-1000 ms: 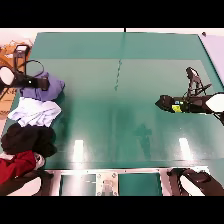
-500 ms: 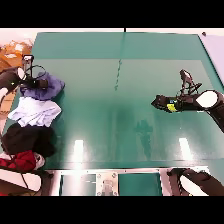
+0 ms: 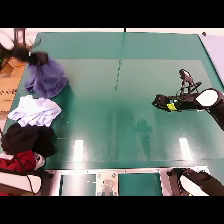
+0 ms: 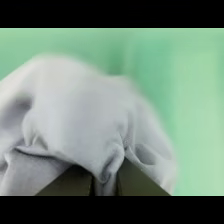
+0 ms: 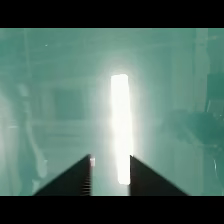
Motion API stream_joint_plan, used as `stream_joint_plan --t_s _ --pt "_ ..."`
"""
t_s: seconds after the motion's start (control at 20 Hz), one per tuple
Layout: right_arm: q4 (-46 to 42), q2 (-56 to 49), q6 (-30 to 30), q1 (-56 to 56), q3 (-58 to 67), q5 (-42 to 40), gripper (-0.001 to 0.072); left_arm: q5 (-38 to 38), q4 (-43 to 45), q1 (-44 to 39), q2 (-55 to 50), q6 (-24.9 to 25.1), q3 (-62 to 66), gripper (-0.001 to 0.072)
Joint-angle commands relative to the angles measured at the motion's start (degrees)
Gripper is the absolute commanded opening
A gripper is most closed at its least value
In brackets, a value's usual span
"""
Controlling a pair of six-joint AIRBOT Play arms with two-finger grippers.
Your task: Fold the shirts.
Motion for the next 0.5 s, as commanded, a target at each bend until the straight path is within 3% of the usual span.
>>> stream_joint_plan --t_s 0.0,0.25,0.35,0.4,0.45 --pt "-0.4 0.0 -0.7 -0.9 2.9 3.7 0.0223 -4.7 -4.7 -10.4 7.4 0.9 6.9 0.0021" --pt "-0.3 0.0 -1.9 -6.9 8.7 8.1 0.0212 -11.3 -7.6 -29.1 9.9 -6.9 5.4 0.0022" --pt "-0.3 0.0 -2.2 -8.8 9.6 9.5 0.0215 -10.5 -7.7 -36.0 8.1 -7.5 1.5 0.0022" --pt "-0.3 0.0 -2.2 -9.6 9.7 10.3 0.0232 -9.6 -7.8 -38.8 6.8 -7.5 -1.0 0.0023" --pt "-0.3 0.0 -2.2 -10.4 9.6 11.5 0.0302 -8.5 -8.0 -41.2 5.3 -7.5 -3.7 0.0024"
